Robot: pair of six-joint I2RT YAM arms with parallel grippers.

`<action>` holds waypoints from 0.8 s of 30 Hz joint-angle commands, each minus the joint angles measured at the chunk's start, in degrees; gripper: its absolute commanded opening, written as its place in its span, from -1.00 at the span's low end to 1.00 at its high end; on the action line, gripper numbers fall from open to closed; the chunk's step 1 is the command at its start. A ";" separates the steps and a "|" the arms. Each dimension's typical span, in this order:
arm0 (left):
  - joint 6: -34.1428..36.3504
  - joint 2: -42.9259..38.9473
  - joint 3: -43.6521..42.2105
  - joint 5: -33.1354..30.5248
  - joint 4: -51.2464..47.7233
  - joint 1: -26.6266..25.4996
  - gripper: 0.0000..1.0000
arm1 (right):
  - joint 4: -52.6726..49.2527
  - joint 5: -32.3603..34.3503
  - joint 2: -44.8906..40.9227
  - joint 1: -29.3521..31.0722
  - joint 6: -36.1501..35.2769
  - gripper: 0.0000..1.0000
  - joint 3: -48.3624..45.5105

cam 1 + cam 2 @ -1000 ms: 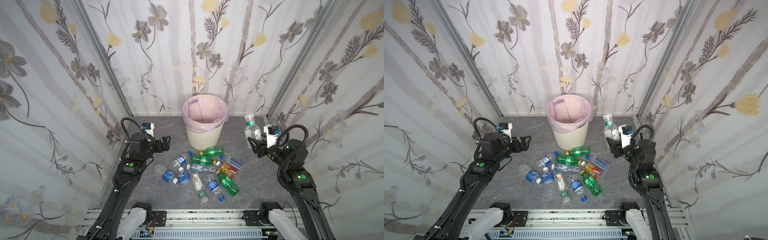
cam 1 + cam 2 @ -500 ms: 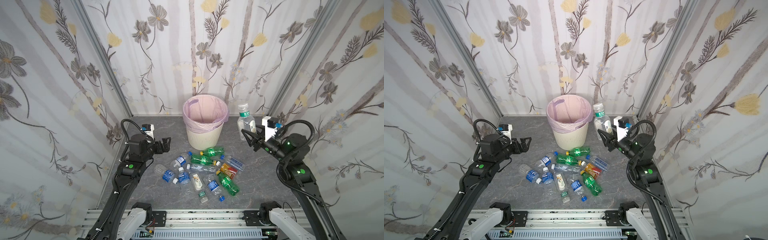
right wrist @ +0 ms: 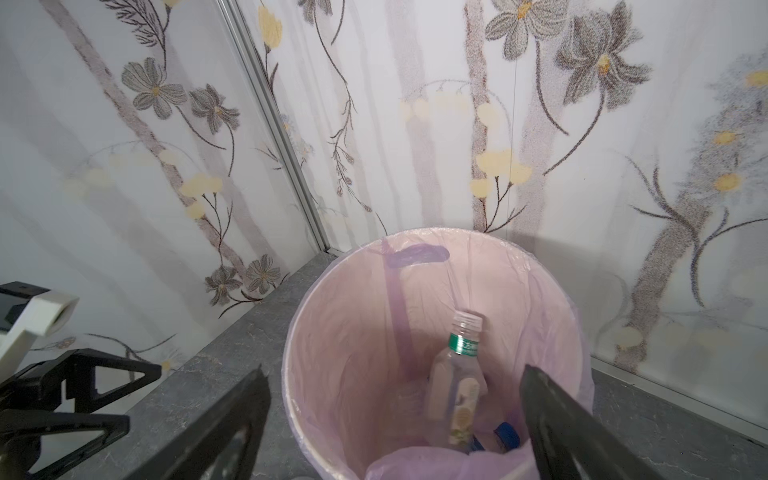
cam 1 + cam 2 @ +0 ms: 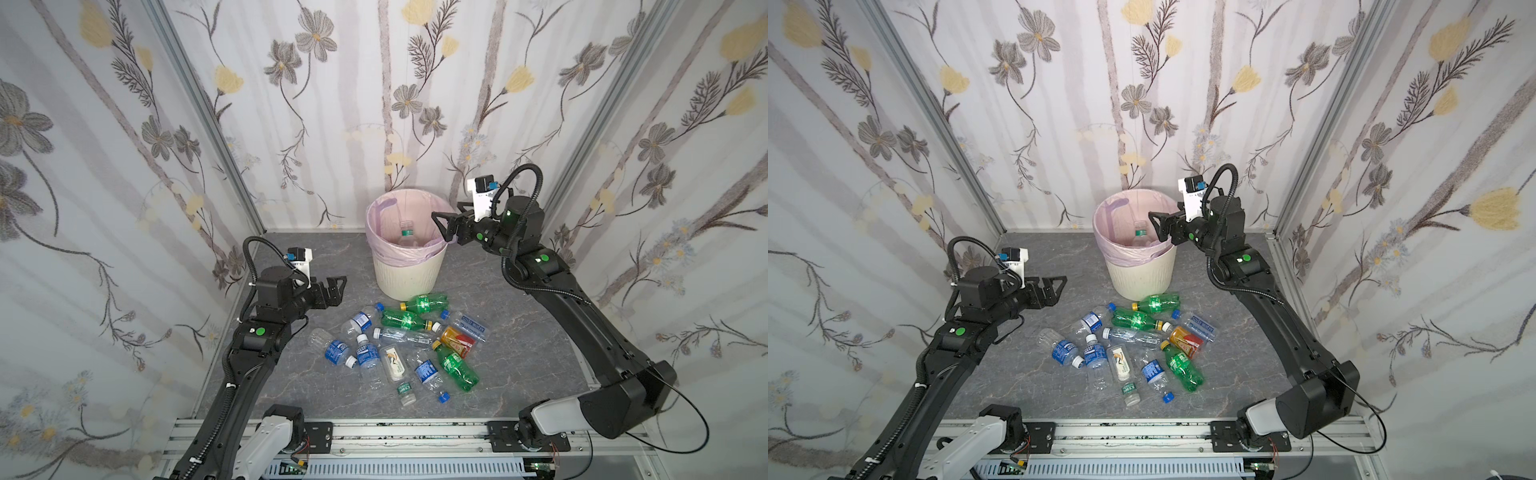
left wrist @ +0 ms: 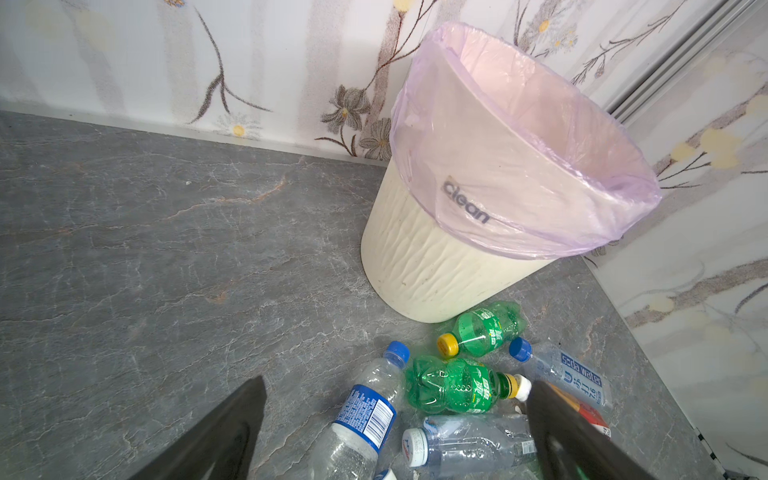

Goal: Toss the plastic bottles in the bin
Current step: 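Lift the tea bottle with the right gripper and release it into the bin, then draw the right gripper back while the left gripper reaches for a water bottle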

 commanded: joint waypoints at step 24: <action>13.50 12.48 4.06 -5.12 -8.68 -7.33 0.92 | 0.12 2.89 -31.69 -10.40 -1.69 0.96 -38.88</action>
